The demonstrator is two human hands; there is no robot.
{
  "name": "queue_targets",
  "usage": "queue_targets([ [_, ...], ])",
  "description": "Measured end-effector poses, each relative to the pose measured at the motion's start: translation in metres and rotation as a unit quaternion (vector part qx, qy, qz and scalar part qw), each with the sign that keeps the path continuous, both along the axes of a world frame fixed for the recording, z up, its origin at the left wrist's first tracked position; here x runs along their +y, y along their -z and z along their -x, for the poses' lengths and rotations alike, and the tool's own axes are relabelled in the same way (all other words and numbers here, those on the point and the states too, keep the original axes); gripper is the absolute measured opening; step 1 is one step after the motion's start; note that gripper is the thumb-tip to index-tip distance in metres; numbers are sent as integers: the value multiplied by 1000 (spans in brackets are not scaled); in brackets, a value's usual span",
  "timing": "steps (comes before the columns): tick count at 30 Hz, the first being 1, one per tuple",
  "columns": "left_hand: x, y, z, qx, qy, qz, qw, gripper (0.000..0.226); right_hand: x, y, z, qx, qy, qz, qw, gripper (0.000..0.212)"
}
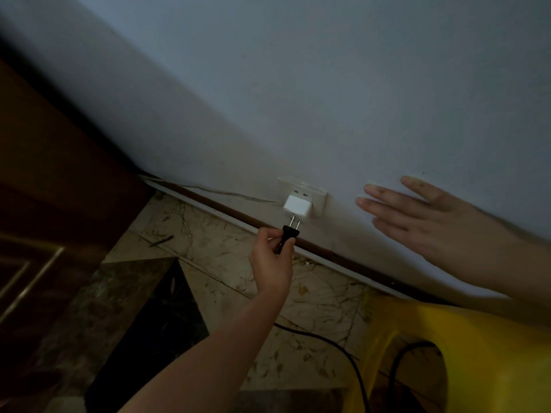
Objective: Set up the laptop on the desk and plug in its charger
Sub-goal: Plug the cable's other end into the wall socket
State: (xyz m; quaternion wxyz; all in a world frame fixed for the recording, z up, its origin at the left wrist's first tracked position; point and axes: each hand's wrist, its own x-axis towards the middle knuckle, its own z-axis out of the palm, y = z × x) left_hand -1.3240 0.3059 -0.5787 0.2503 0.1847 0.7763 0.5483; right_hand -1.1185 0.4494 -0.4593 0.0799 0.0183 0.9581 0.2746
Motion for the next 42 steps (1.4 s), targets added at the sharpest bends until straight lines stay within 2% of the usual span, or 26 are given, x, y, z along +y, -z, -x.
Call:
queue_targets([
  [3,-1,1,0,-2,-1,-1,1000,13,2,4,0,31,-14,28,999,65],
  [8,-1,0,1,5,-17,10,1000,12,2,3,-3,37,-20,-9,999,61],
  [12,-1,-2,6,32,-1,23,999,12,0,0,-2,-23,5,-63,998,70],
  [14,-1,-4,8,58,14,36,998,20,-2,1,-2,-65,35,-84,994,76],
  [18,-1,-5,7,60,15,52,997,29,0,13,-4,-88,60,-118,987,75],
  [21,-1,-5,5,61,10,62,996,27,1,8,-2,-72,67,-103,990,73],
  [26,-1,-6,3,44,4,65,997,18,-2,-1,-1,-98,73,-86,989,71],
  [30,-3,-10,1,48,8,64,997,19,0,7,-2,-173,88,-75,978,73],
  [34,-2,-13,-5,38,9,62,997,25,0,5,1,-192,94,-45,976,70],
  [38,-1,-12,-6,24,6,63,998,13,1,7,1,-146,74,-43,985,69],
  [42,-4,-9,4,42,17,51,998,13,-2,3,0,-74,43,-26,996,66],
])
